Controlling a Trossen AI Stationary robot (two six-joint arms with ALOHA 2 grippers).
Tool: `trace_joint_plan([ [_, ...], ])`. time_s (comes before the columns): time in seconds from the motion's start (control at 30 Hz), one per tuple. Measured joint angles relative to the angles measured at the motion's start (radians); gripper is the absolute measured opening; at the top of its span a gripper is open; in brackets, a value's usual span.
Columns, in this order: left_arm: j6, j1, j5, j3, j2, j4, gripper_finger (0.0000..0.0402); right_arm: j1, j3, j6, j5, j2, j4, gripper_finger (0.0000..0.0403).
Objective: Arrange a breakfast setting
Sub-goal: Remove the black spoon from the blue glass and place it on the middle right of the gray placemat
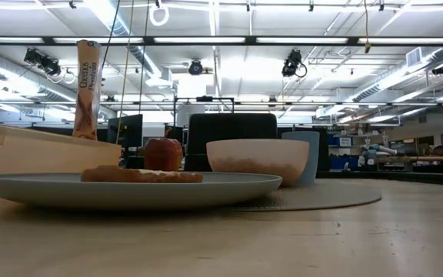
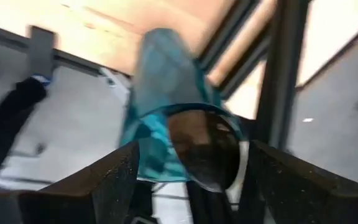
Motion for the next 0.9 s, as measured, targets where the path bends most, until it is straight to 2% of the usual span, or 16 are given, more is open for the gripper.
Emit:
trace_joint_plan([
  [0.17, -0.007, -0.012, 0.000, 0.000, 0.000, 0.003, 0.0298, 0.008, -0.098, 0.096, 0.009, -0.046, 0.149, 0.0305],
  [0.4, -0.025, -0.011, -0.001, 0.000, 0.000, 0.002, 0.0298, 0.019, -0.146, 0.163, 0.014, -0.065, 0.208, 0.0297],
  [0.73, -0.025, -0.011, -0.002, 0.000, 0.000, 0.002, 0.0298, 0.020, -0.147, -0.044, 0.000, -0.069, 0.213, 0.0297],
  [0.9, -0.024, -0.008, -0.003, 0.000, 0.000, 0.002, 0.0298, 0.020, -0.147, -0.078, -0.011, -0.083, 0.210, 0.0297],
])
